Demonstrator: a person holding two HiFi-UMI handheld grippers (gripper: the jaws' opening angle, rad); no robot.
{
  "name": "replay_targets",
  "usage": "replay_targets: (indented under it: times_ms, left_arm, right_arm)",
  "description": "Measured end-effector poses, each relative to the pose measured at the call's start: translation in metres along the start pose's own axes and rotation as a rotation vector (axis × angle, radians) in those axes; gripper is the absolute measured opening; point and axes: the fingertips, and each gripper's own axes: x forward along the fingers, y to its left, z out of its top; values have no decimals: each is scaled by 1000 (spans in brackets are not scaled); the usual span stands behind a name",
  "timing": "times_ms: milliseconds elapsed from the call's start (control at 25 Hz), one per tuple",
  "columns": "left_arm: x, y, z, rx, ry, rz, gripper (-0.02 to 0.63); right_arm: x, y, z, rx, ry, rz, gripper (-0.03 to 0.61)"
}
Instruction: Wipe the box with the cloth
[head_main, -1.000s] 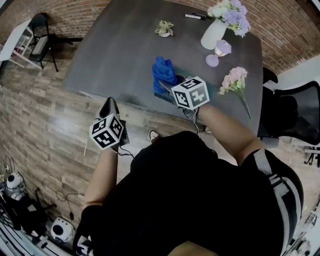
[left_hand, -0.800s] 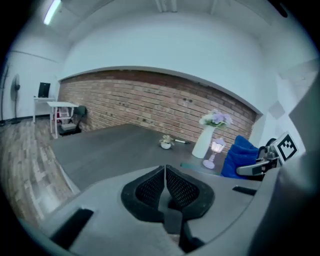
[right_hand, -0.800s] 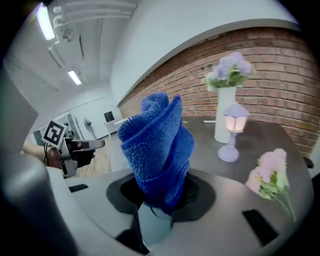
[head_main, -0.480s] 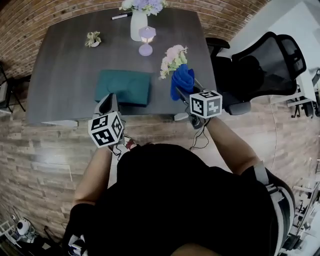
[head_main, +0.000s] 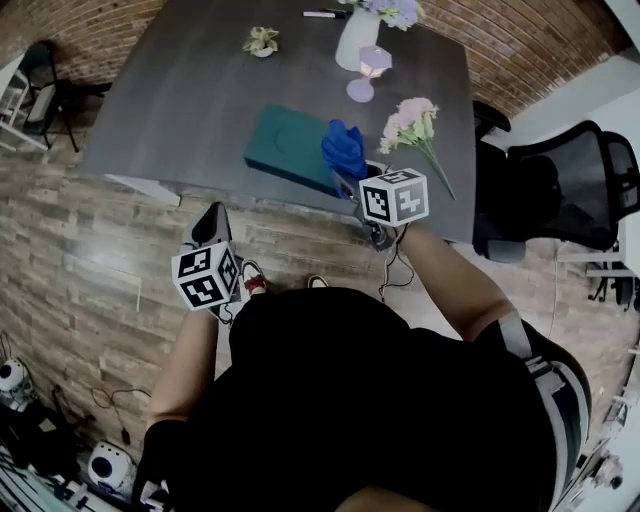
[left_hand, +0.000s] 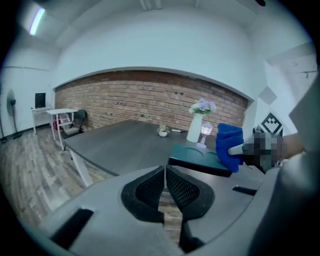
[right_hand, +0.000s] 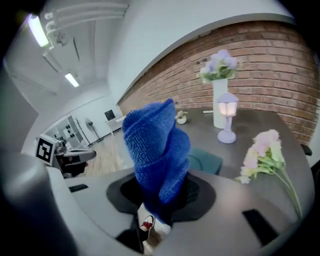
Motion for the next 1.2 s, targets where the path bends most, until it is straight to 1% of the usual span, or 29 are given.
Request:
replay_targets:
  times_ms: [80, 160, 240, 320, 400, 480, 520, 600, 680, 760, 920, 1040, 1120, 1200]
  left_arm:
    - [-17, 45, -3, -28, -6, 55, 17]
    - [-35, 97, -5, -62, -19, 131, 17]
    - [-56, 155, -7, -97, -33, 227, 17]
    - [-79, 199, -10, -119, -40, 295, 17]
    - [-101, 221, -2, -95, -76, 322, 17]
    - [-113, 232, 15, -53, -128, 337, 17]
    - [-113, 238, 21, -40, -144, 342, 17]
    - [-102, 247, 28, -44, -149, 330, 17]
    - [-87, 246, 30, -50, -134, 280, 9]
    - [-69, 236, 35, -17, -126, 218, 9]
    - [-30, 204, 60, 59, -142, 113, 9]
    - [2, 151, 83, 137, -162, 5, 9]
    - [18, 109, 93, 199, -165, -60, 9]
    - [31, 63, 97, 243, -161, -129, 9]
  right_arm:
    - [46, 26, 8, -41, 39, 24, 115]
    - [100, 56, 28, -81, 47, 64, 115]
    - [155, 96, 57, -117, 39, 120, 115]
    - [192, 147, 78, -137, 35, 188, 115]
    - [210, 207, 91, -168, 28, 301, 115]
    - [214, 257, 103, -215, 7, 413, 115]
    - [214, 272, 109, -237, -5, 445, 115]
    - [212, 284, 119, -269, -25, 463, 115]
    - [204, 277, 128, -289, -47, 438, 115]
    - [189, 254, 139, -290, -80, 383, 115]
    - [149, 177, 148, -219, -148, 208, 114]
    - [102, 113, 140, -155, -186, 81, 114]
    - [70, 77, 129, -118, -207, 16, 114]
    - [37, 43, 116, -77, -219, -46, 114]
